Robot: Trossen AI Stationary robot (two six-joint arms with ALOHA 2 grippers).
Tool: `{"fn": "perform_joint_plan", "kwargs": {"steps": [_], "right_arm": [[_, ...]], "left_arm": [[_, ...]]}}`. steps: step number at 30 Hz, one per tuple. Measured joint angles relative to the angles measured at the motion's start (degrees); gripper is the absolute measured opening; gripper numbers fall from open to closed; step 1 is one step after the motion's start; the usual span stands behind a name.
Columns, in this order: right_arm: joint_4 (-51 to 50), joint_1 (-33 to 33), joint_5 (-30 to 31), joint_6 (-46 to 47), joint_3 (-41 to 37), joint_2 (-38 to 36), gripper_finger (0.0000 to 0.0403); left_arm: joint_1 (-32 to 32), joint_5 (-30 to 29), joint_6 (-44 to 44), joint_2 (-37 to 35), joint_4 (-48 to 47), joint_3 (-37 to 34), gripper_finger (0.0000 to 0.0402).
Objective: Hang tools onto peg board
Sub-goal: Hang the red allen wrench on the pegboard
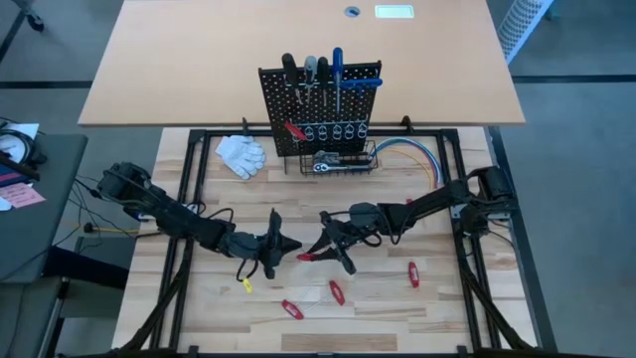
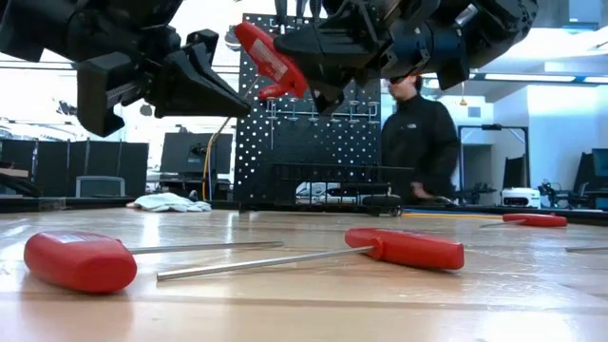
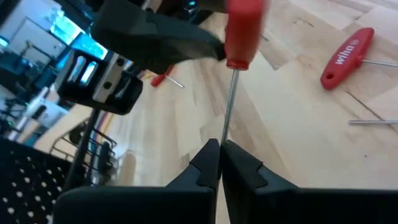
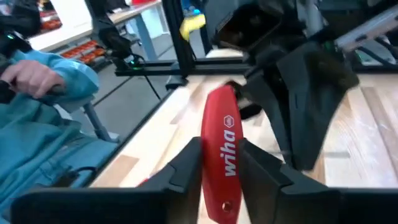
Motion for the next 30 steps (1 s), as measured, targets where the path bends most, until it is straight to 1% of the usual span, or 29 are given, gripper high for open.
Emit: {"fn": "perform_joint_plan", "kwargs": {"steps": [5, 7, 9, 10, 11, 13, 14, 17, 19, 21, 23, 27, 30], "right_arm": [[-1.6, -0.1, 0.3, -0.4, 0.0, 0.1, 0.0146], [-6.1, -0.5, 0.3, -1.2, -0.1, -1.6, 0.0156], [-12.7, -0.6, 0.6, -4.3, -0.2, -4.9, 0.0161], [-15.7, -0.2, 2.1, -6.7, -0.2, -6.8, 0.0162], [-18.8, 0.4, 4.9, -9.9, -0.2, -8.7, 0.0163], [-22.4, 2.8, 13.1, -18.9, -0.2, -11.1, 0.0163], [-23.2, 4.3, 16.8, -25.4, -0.2, -11.7, 0.0163], [-23.6, 9.1, 23.8, -47.8, 0.0, -12.0, 0.0163], [-23.3, 12.2, 31.8, -58.9, 1.5, -10.2, 0.0163], [-23.3, 14.3, 40.1, -67.2, 3.7, -7.7, 0.0163], [-23.6, 15.0, 44.6, -74.8, 6.7, -4.3, 0.0163], [-24.0, 15.4, 50.1, -90.4, 13.6, 2.2, 0.0164], [-26.4, 15.1, 55.3, -100.5, 18.1, 6.4, 0.0170]], "left_arm": [[0.0, 0.0, -5.6, -0.1, -3.0, 0.1, 0.0001], [0.4, 0.9, -8.5, -0.3, -4.7, -0.4, 0.0001], [1.7, 4.9, -12.5, -1.3, -8.1, -1.0, 0.0001], [2.8, 8.3, -14.8, -1.7, -9.7, -1.2, 0.0001], [4.0, 12.3, -17.0, -2.4, -11.5, -1.3, 0.0000], [7.0, 20.5, -21.6, -3.8, -14.1, -1.3, 0.0000], [8.6, 24.5, -23.6, -4.4, -14.9, -1.3, 0.0000], [13.0, 36.4, -29.1, -5.4, -16.2, -1.3, 0.0000], [15.1, 43.6, -32.4, -5.6, -16.1, -1.3, 0.0000], [16.7, 48.3, -35.2, -5.6, -16.2, -1.3, 0.0000], [17.7, 50.0, -37.3, -5.6, -16.4, -1.3, 0.0000], [18.4, 50.5, -39.2, -5.6, -16.3, -1.4, 0.0000], [18.4, 50.5, -39.2, -5.5, -17.3, -1.4, 0.0000]]}}
